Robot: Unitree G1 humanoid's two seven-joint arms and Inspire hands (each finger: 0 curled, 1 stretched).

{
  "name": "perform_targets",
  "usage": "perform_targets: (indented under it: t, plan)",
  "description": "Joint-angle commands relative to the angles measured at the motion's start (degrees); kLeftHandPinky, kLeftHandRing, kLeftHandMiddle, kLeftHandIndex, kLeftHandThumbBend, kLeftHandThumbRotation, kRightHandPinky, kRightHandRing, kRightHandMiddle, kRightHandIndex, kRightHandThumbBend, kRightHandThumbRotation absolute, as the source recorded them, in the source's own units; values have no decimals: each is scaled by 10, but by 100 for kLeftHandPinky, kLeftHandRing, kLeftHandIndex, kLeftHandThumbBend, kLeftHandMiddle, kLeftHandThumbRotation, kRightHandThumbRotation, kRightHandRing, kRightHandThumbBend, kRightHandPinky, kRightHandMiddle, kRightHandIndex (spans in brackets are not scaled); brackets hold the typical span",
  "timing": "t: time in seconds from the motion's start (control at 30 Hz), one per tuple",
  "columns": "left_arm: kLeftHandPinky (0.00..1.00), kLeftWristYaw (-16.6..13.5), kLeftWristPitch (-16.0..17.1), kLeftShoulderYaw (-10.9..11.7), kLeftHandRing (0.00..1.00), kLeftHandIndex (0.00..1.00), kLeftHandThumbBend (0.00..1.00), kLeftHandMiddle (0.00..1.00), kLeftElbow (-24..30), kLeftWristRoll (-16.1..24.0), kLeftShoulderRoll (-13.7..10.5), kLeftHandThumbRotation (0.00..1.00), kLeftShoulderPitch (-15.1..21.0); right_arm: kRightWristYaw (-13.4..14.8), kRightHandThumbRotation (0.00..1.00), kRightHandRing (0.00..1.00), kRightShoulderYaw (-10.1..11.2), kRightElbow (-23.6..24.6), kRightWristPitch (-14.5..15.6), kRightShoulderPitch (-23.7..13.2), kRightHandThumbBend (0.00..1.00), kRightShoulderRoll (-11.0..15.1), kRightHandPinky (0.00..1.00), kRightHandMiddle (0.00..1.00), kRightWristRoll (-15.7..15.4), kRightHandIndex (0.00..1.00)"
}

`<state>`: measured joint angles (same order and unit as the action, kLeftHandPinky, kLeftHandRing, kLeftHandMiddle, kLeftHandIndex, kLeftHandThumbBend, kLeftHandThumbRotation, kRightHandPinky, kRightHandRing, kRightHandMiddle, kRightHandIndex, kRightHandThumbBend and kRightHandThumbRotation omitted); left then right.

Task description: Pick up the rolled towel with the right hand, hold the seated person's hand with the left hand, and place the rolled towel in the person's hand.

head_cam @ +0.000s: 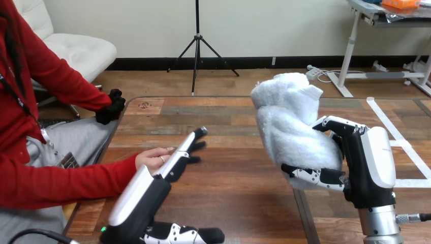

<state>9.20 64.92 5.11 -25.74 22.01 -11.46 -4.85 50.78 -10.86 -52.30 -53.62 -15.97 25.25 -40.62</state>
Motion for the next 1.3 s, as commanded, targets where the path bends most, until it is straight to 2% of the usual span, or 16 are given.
perform_targets:
  t: [0.0,0.13,0.27,0.57,0.93,1.27]
  plan:
    - [94,-35,8,17,99,100,100,100,45,29,-27,62,12,11,0,10,5,22,-8,-29,71,14,7,14,1,13]
    - [96,-75,20,32,100,100,100,100,49,75,-33,59,14,10,0,10,5,22,-8,-31,71,14,7,14,1,13]
    - [98,-124,10,45,100,100,100,100,61,132,-39,57,9,7,0,10,4,23,-10,-31,71,13,7,14,3,13]
    - [100,-229,-9,54,100,100,100,100,73,223,-61,55,4,5,0,10,1,28,-11,-32,72,12,7,14,1,12]
    - [100,-308,-35,47,100,100,100,100,65,256,-104,56,12,3,0,10,-1,35,-13,-31,72,12,7,14,0,12]
    - [100,-329,-59,36,100,100,100,100,52,248,-142,51,22,7,0,10,-1,37,-14,-33,71,12,7,14,-5,12]
